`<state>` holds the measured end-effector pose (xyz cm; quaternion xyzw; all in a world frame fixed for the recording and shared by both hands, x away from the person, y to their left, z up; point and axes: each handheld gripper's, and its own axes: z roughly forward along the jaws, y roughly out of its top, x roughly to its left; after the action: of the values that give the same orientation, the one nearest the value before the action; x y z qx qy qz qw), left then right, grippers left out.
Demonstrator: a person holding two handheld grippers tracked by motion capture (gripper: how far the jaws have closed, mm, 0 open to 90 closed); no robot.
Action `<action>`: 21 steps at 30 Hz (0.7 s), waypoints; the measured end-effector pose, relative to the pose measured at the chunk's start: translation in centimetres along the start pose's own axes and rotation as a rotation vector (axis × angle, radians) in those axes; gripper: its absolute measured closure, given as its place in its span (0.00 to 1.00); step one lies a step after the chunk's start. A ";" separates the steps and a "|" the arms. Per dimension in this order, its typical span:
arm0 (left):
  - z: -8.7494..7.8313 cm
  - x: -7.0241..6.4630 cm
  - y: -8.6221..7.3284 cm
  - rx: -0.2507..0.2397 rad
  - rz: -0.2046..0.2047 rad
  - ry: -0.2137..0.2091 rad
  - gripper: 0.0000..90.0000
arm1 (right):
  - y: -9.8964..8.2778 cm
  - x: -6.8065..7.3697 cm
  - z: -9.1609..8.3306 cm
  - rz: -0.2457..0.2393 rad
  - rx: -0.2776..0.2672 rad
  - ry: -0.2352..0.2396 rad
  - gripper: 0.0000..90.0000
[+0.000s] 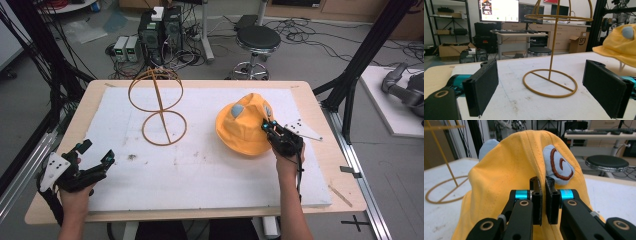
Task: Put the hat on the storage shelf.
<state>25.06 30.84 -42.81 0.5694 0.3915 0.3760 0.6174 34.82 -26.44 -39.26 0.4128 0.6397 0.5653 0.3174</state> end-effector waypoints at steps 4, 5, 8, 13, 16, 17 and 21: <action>-0.1 0.0 0.1 -0.005 0.004 0.001 0.15 | 0.9 0.2 -0.4 -0.010 -0.033 -0.005 0.96; -0.1 0.0 0.2 -0.007 0.002 0.001 0.15 | 1.1 0.2 -0.6 -0.012 -0.046 -0.003 0.96; -0.1 0.0 0.2 -0.009 0.004 0.001 0.15 | 2.0 0.4 -0.9 -0.002 -0.080 0.006 0.96; -0.2 0.0 0.3 -0.011 0.007 0.001 0.15 | 3.6 0.9 -1.3 -0.007 -0.125 0.025 0.96; -0.3 0.1 0.4 -0.018 0.005 0.001 0.15 | 4.3 1.1 -1.4 -0.008 -0.142 0.034 0.96; -0.3 0.1 0.5 -0.018 0.006 0.001 0.15 | 5.1 1.3 -1.6 -0.005 -0.165 0.041 0.96; -0.3 0.0 0.5 -0.021 0.008 0.001 0.15 | 6.9 1.8 -1.9 0.002 -0.210 0.056 0.96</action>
<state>24.78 31.03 -42.31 0.5641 0.3856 0.3828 0.6218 33.48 -25.58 -32.08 0.3618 0.5854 0.6407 0.3404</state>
